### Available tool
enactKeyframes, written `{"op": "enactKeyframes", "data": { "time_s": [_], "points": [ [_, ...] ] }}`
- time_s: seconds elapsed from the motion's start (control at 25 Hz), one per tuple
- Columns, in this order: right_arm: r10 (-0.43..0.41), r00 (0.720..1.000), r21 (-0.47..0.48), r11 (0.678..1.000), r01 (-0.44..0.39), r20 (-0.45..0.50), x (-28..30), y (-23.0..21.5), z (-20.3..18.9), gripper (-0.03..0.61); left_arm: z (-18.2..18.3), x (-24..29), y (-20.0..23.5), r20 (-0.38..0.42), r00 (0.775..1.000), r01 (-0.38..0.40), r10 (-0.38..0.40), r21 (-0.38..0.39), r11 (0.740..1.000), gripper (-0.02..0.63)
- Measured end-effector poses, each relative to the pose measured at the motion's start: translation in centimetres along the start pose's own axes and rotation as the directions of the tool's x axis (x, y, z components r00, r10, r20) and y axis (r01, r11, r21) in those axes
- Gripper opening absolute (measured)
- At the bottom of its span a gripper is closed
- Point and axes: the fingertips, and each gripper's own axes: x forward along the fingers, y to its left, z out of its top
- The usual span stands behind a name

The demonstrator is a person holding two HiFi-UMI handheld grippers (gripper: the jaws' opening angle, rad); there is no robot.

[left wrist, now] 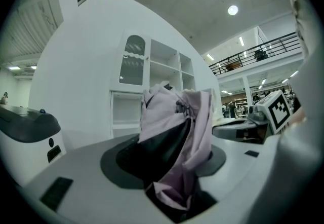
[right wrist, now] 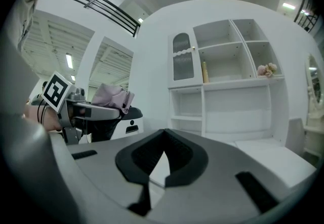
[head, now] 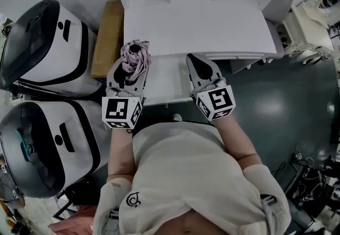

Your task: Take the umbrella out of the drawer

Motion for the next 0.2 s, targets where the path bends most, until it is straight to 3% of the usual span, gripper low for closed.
{"op": "enactKeyframes", "data": {
  "time_s": [0.2],
  "points": [
    [-0.027,1.0,-0.012,1.0,0.027,-0.008,-0.4,-0.13,-0.39,0.003,0.32,-0.23,-0.54,0.008,1.0,0.01,-0.01,-0.007,1.0,0.236]
  ]
}}
